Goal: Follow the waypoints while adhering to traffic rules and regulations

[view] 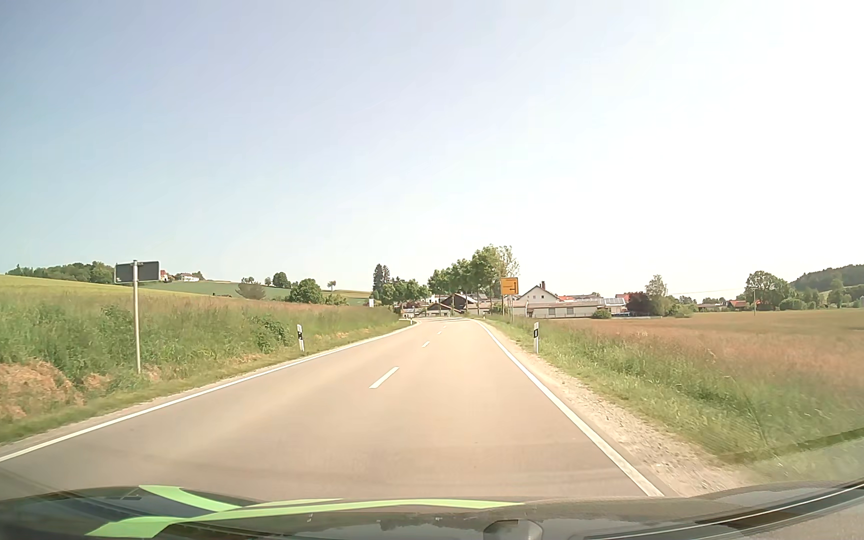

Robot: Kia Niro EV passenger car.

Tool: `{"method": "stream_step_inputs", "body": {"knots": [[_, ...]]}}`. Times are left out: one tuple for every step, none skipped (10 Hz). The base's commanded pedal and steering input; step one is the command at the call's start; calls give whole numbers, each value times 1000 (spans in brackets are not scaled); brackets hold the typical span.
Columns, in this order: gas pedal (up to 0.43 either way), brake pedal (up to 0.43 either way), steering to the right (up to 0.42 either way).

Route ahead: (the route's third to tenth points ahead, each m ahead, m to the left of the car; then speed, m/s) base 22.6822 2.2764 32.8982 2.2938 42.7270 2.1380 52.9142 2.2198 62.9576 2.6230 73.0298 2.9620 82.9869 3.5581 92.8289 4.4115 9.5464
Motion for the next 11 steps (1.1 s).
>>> {"method": "stream_step_inputs", "body": {"knots": [[268, 0, -3], [248, 0, 1], [248, 0, 2], [240, 0, 0], [240, 0, -6], [228, 0, -8], [220, 0, -8], [177, 0, -8], [177, 0, -8], [177, 0, -6], [177, 0, -2]]}}
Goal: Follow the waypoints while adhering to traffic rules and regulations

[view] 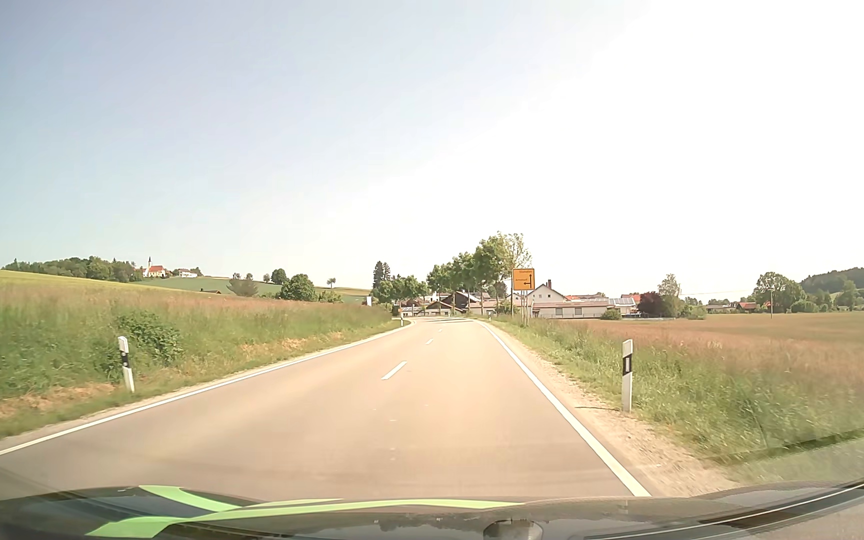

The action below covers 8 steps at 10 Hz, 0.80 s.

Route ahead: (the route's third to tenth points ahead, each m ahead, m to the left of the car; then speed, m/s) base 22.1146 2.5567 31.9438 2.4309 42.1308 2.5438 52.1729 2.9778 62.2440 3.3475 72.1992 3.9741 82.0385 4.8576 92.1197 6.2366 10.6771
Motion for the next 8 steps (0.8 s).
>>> {"method": "stream_step_inputs", "body": {"knots": [[177, 0, 2], [177, 0, 3], [177, 0, 3], [177, 0, 1], [177, 0, 0], [177, 0, -3], [177, 0, -3], [177, 0, -3]]}}
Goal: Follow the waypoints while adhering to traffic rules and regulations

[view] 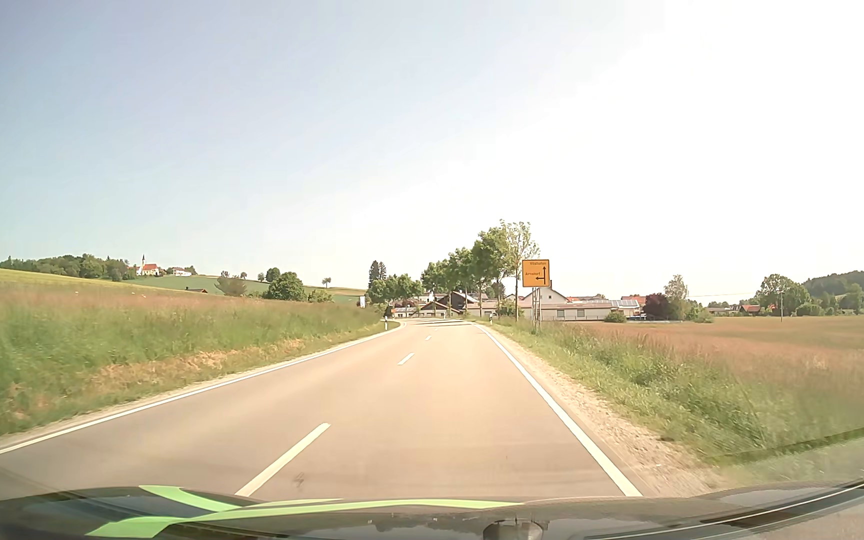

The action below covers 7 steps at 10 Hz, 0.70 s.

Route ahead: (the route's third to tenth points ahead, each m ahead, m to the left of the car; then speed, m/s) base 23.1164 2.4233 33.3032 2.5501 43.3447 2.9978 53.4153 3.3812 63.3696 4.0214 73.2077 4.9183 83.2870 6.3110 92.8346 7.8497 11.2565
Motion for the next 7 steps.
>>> {"method": "stream_step_inputs", "body": {"knots": [[177, 0, -3], [177, 0, -6], [177, 0, -8], [177, 0, -9], [177, 0, -9], [177, 0, -9], [177, 0, -9]]}}
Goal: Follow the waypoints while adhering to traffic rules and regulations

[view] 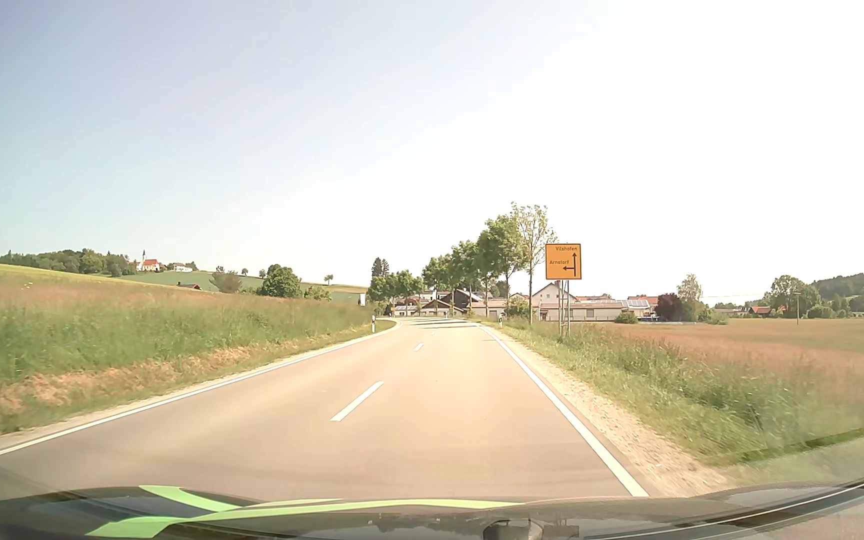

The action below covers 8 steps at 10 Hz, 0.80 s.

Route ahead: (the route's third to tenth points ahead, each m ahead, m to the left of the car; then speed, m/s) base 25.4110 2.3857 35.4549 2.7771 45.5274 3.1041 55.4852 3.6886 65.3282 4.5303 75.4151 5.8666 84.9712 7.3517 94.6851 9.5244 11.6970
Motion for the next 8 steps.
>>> {"method": "stream_step_inputs", "body": {"knots": [[177, 0, -9], [177, 0, -9], [177, 0, -10], [177, 0, -11], [177, 0, -10], [177, 0, -10], [177, 0, -10], [177, 0, -10]]}}
